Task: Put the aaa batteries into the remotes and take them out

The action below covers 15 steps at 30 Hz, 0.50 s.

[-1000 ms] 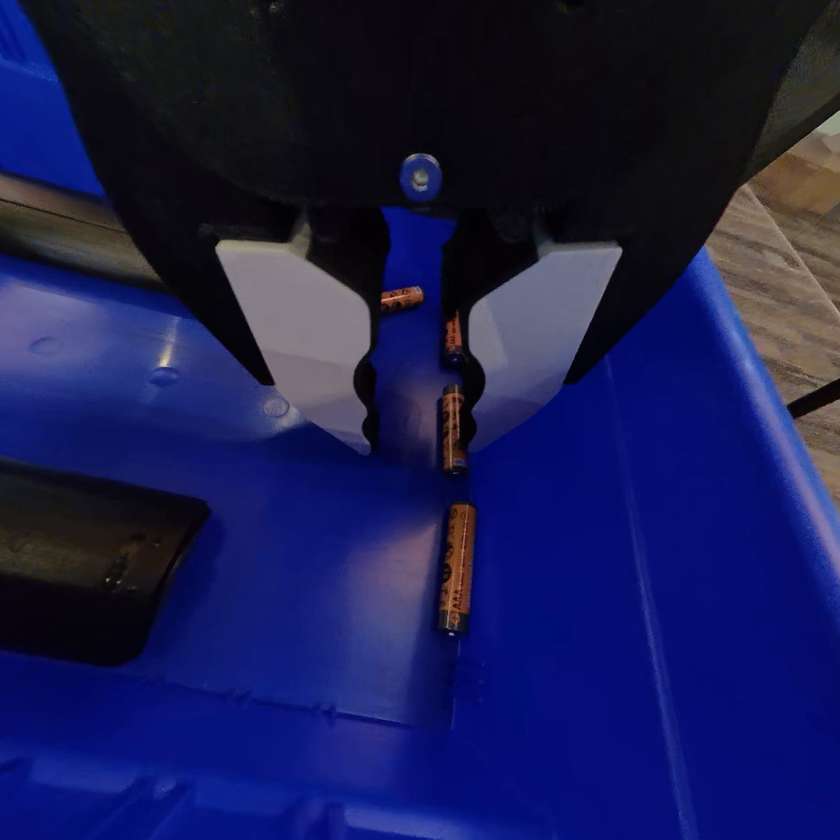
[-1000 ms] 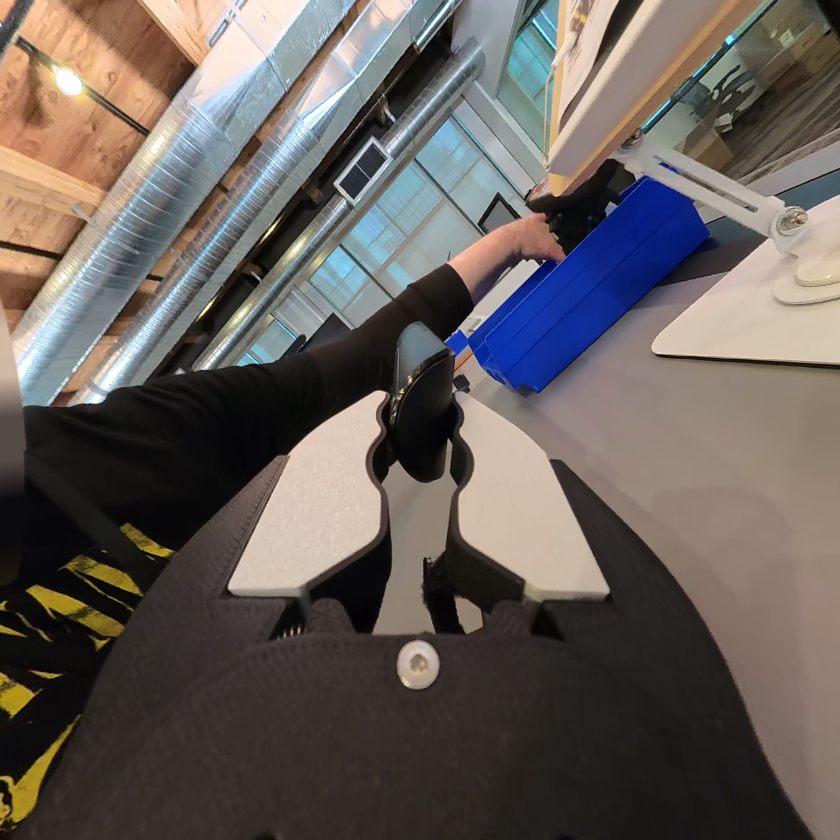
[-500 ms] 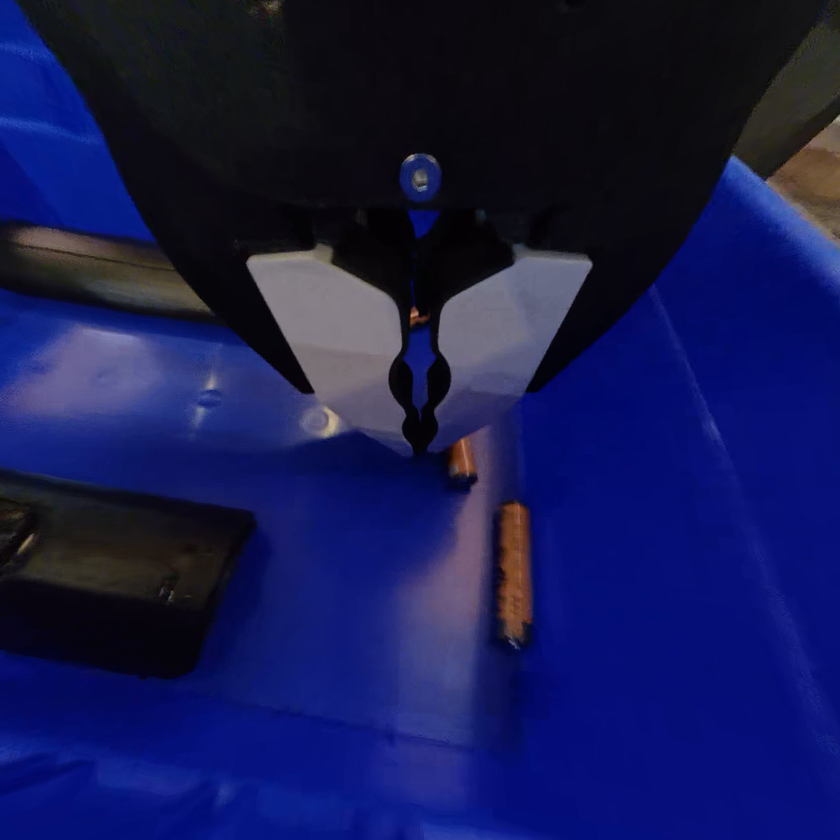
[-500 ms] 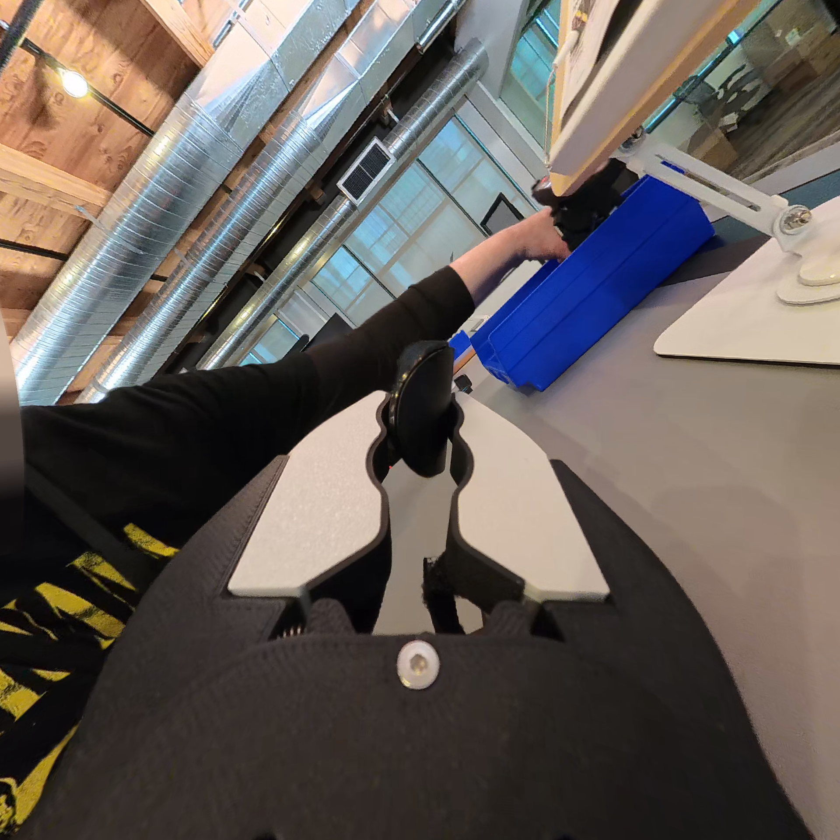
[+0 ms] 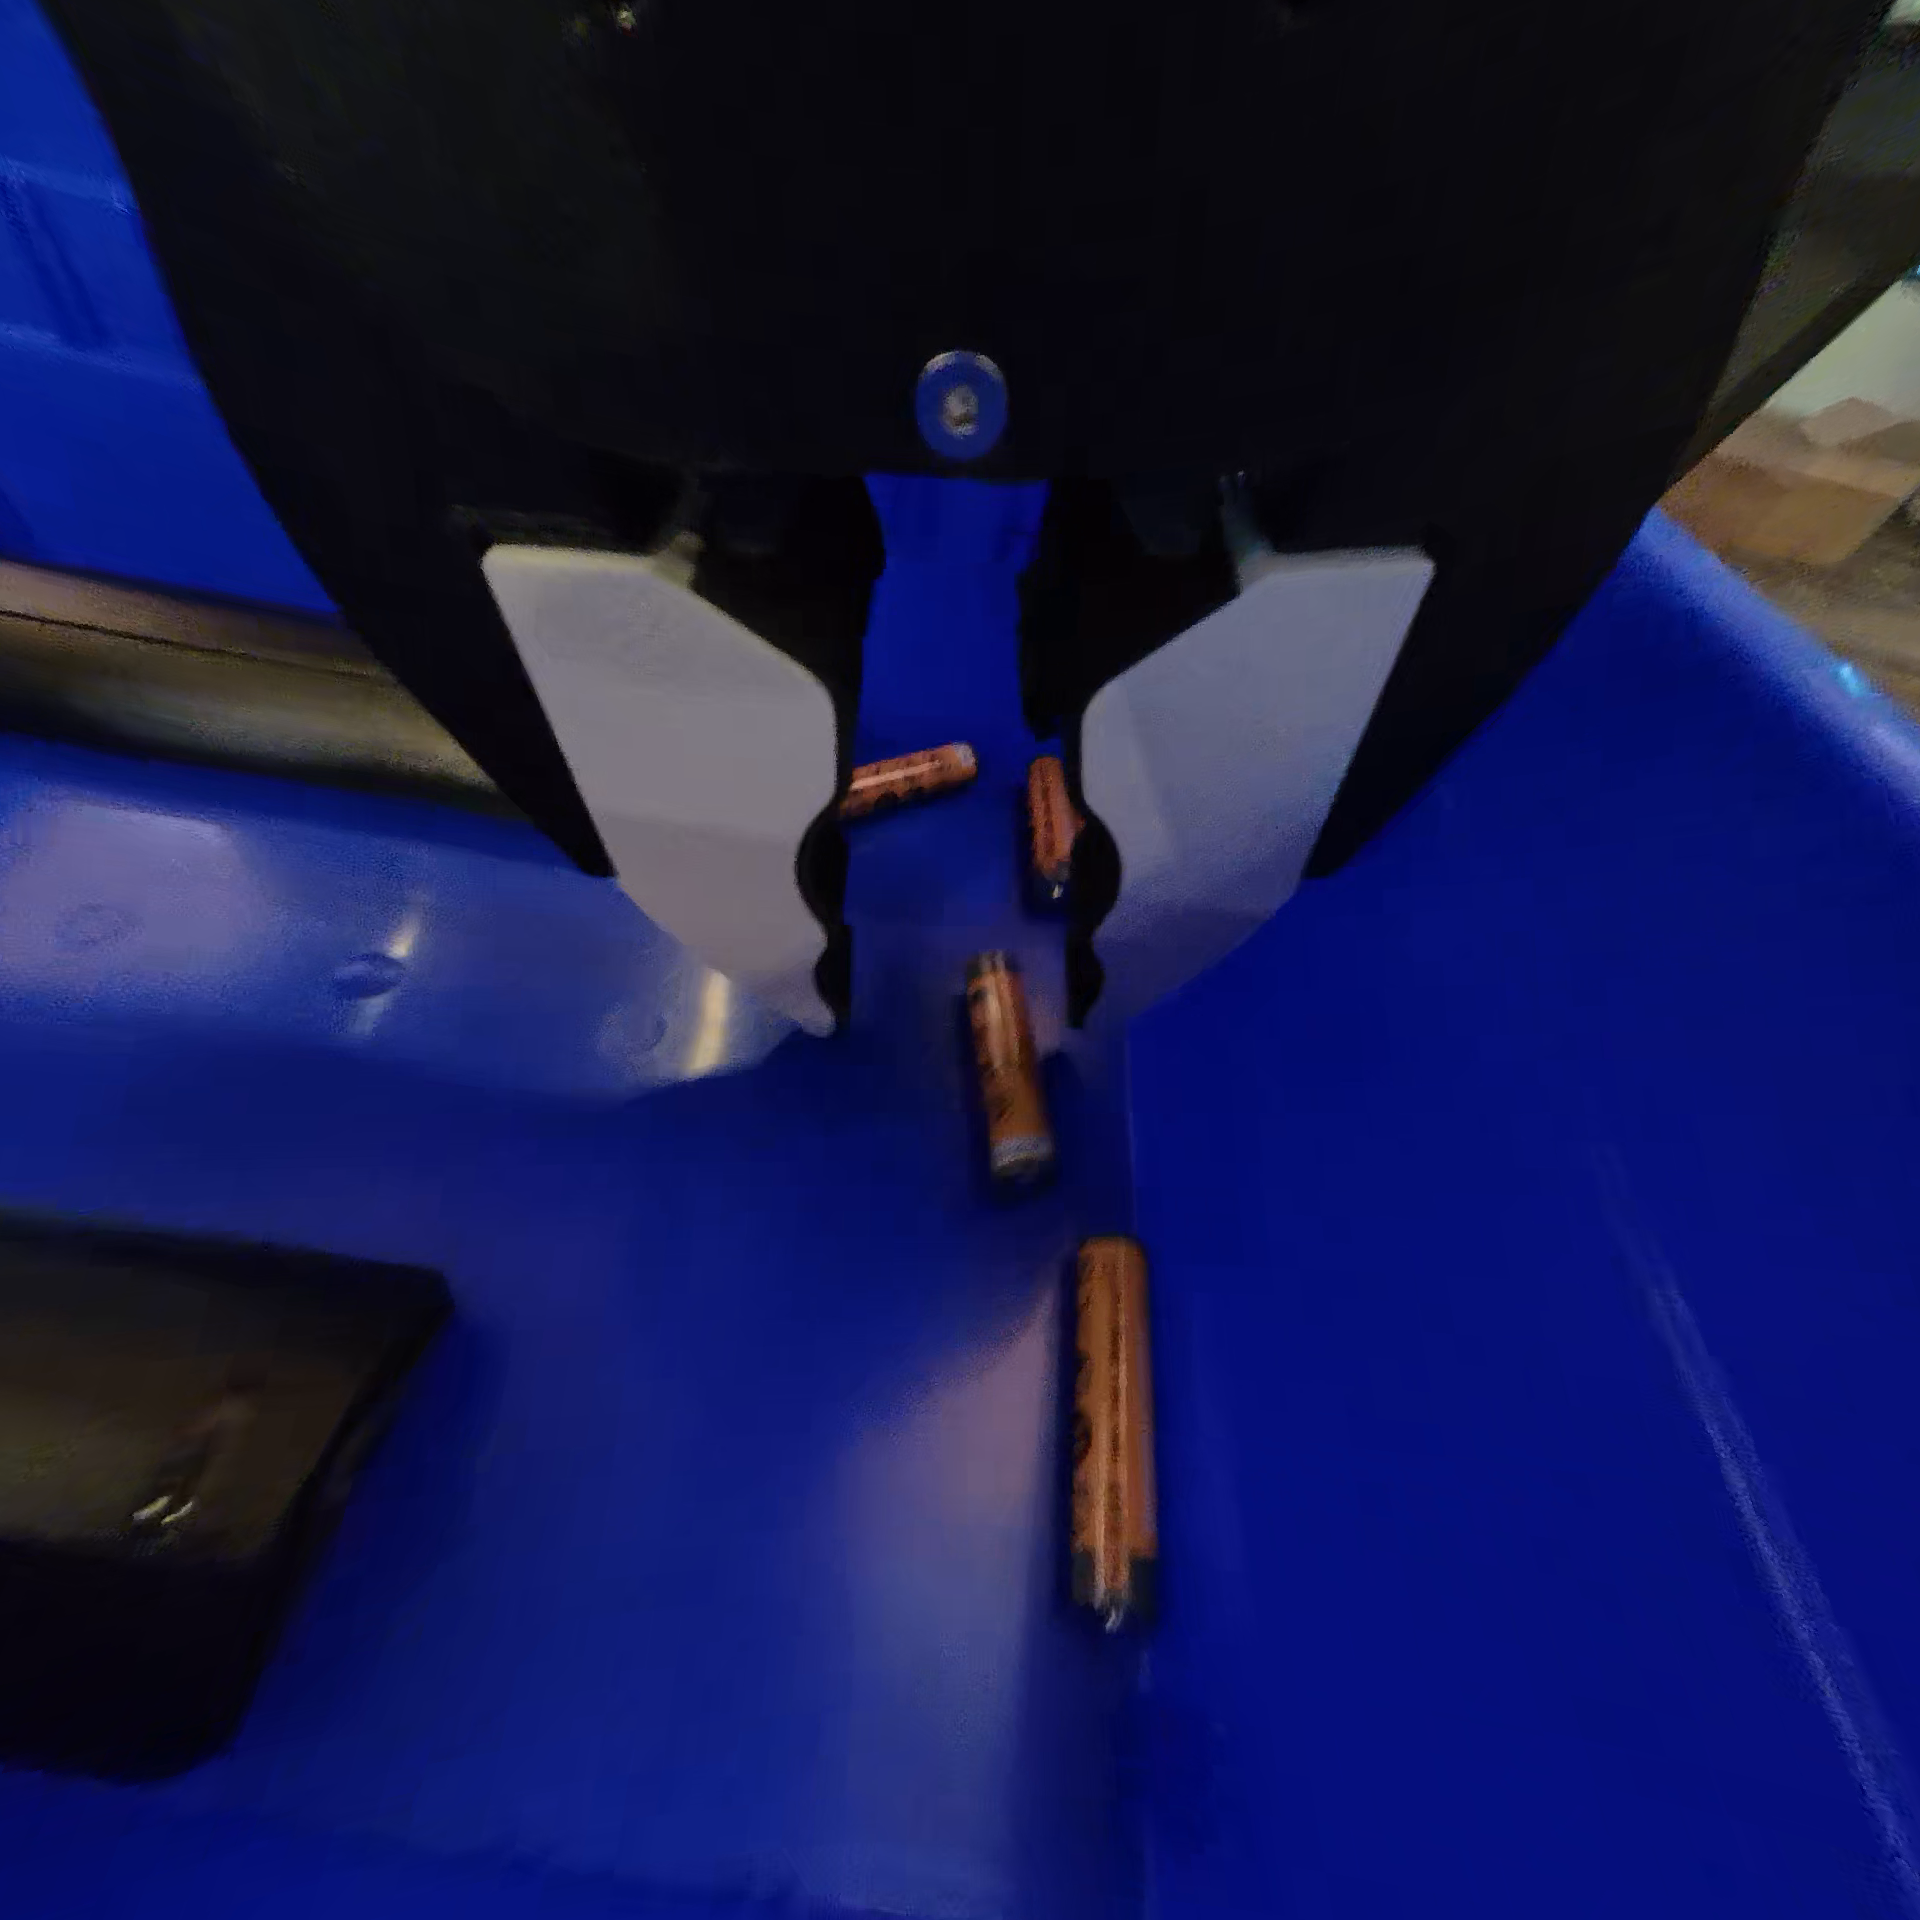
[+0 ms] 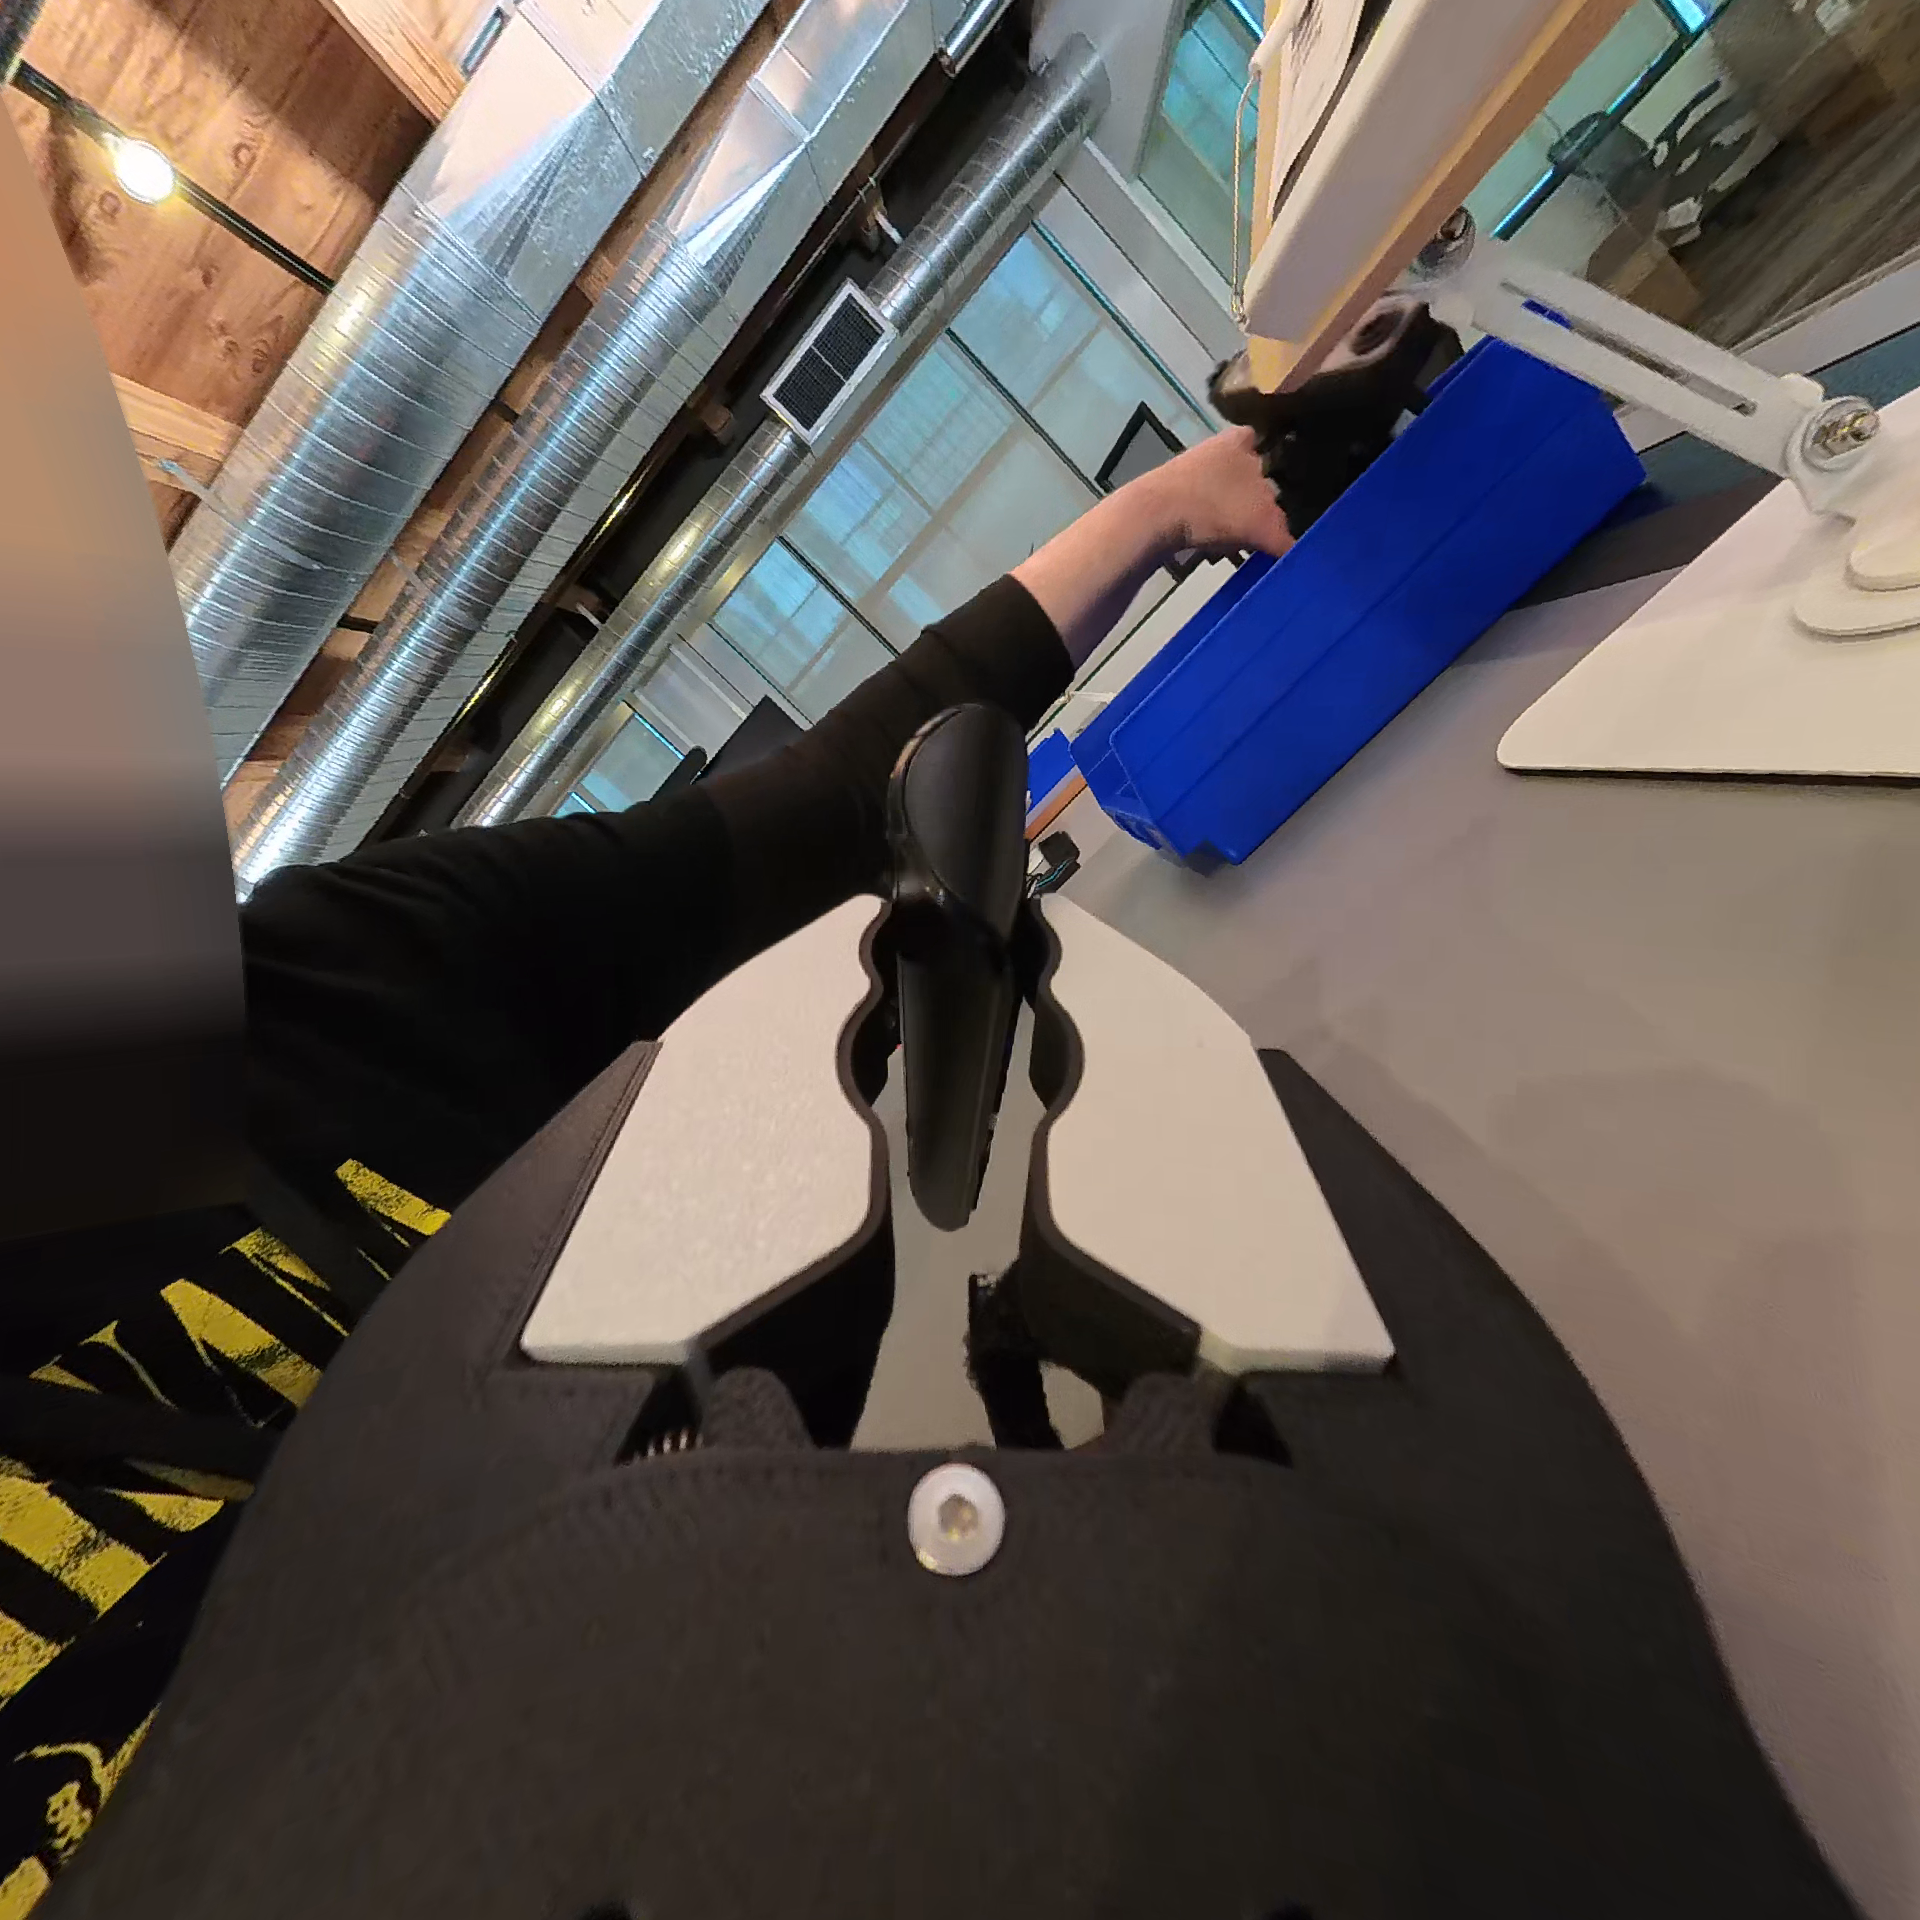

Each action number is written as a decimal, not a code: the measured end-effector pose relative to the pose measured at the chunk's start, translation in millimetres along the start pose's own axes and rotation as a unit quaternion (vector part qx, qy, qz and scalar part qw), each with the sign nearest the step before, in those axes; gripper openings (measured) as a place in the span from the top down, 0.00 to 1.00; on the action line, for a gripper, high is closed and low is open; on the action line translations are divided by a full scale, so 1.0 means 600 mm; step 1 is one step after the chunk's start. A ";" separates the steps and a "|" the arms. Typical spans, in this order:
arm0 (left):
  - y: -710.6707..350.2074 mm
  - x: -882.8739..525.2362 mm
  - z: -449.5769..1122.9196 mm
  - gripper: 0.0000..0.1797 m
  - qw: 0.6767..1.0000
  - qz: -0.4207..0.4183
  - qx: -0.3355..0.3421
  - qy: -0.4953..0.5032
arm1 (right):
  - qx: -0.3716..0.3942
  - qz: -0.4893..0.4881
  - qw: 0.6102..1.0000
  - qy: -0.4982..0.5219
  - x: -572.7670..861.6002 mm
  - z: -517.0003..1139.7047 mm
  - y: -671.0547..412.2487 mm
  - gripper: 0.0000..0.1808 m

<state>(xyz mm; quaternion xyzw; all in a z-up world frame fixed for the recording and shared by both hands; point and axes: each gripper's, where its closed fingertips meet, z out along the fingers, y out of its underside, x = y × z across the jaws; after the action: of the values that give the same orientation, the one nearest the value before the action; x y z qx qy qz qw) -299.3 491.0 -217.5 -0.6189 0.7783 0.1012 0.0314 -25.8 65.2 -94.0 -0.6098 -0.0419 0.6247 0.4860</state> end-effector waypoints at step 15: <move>-0.029 0.022 -0.054 0.93 0.997 -0.055 0.042 0.014 | 0.000 0.001 1.000 0.015 0.008 0.000 0.001 0.88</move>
<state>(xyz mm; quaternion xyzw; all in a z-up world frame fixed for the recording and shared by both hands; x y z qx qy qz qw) -283.0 468.3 -190.3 -0.6604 0.7469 0.0577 0.0523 -25.1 67.9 -97.7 -0.6192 -0.0346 0.6159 0.4859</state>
